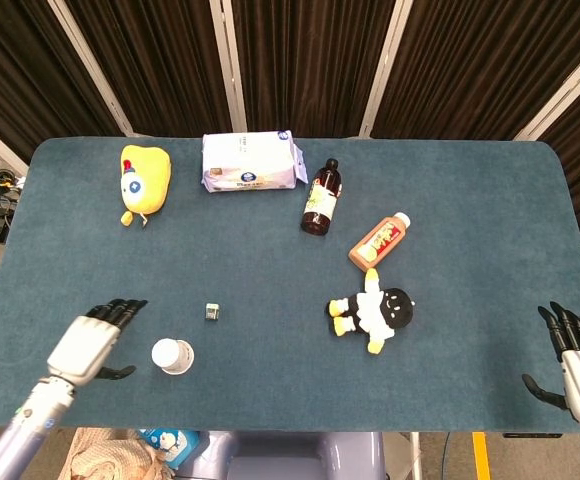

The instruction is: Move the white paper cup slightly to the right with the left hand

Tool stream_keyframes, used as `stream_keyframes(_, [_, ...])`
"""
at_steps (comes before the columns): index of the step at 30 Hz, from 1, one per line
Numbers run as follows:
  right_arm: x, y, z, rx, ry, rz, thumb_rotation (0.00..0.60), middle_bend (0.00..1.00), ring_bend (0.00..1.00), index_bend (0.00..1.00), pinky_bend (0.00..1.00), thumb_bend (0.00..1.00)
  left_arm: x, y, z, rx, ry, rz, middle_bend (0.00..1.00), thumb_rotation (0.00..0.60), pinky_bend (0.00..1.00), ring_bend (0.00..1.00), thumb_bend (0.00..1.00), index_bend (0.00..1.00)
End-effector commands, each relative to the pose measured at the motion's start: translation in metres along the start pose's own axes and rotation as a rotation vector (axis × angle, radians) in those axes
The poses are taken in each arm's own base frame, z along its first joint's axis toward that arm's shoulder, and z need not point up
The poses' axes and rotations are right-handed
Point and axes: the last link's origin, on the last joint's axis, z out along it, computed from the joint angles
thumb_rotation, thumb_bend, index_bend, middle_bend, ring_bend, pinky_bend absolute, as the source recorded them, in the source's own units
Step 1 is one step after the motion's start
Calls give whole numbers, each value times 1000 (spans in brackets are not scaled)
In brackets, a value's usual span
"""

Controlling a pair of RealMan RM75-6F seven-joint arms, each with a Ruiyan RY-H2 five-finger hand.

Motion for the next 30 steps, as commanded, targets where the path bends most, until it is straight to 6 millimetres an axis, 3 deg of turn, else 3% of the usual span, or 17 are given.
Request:
stream_keyframes(1, [0,0,0,-1,1,1,600,0,0,0,0,236,-6,18,13,-31,-20,2,151,600,270,130,131,95])
stream_keyframes(7, [1,1,0,-3,1,4,600,0,0,0,0,236,-19,36,24,-47,-54,8,217,600,312,183,159,137])
stream_keyframes(16, [0,1,0,-2,-1,4,600,0,0,0,0,237,-24,49,31,-55,-38,-8,488,600,499,420,258,365])
stream_keyframes(23, [0,1,0,-1,0,2,600,0,0,0,0,237,-18,52,31,-69,9,-29,512,600,519,445,279,385])
stream_keyframes(30, [0,1,0,-3,-1,2,600,0,0,0,0,237,-1,55,44,-72,71,-32,498,600,511,437,278,366])
